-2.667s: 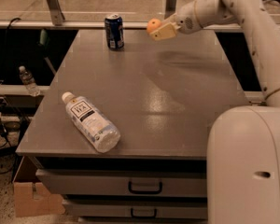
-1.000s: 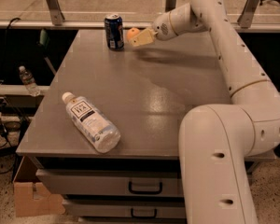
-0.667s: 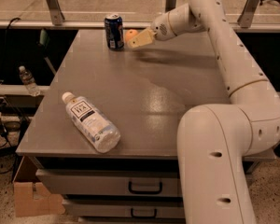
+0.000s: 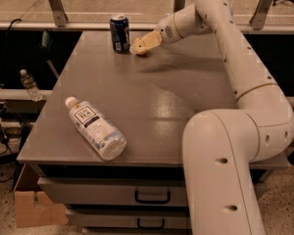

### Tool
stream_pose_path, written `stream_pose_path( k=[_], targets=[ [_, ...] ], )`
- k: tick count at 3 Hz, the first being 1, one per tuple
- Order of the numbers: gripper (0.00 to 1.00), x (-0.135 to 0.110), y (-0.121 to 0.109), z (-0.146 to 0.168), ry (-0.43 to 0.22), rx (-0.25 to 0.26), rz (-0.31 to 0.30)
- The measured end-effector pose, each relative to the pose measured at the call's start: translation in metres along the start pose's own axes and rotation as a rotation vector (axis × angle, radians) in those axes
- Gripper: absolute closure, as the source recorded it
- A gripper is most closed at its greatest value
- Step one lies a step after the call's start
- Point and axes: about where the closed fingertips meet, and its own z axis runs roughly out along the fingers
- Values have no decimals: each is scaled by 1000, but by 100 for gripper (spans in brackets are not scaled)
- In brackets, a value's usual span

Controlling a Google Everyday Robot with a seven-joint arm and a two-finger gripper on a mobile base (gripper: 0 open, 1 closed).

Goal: Move orange near pepsi can

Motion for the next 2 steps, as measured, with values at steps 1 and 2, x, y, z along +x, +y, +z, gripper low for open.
stream_pose_path(
  k=[1,2],
  targets=[
    [0,0,0,0,0,-1,0],
    [0,1,-14,-43,-54,63,11]
  ],
)
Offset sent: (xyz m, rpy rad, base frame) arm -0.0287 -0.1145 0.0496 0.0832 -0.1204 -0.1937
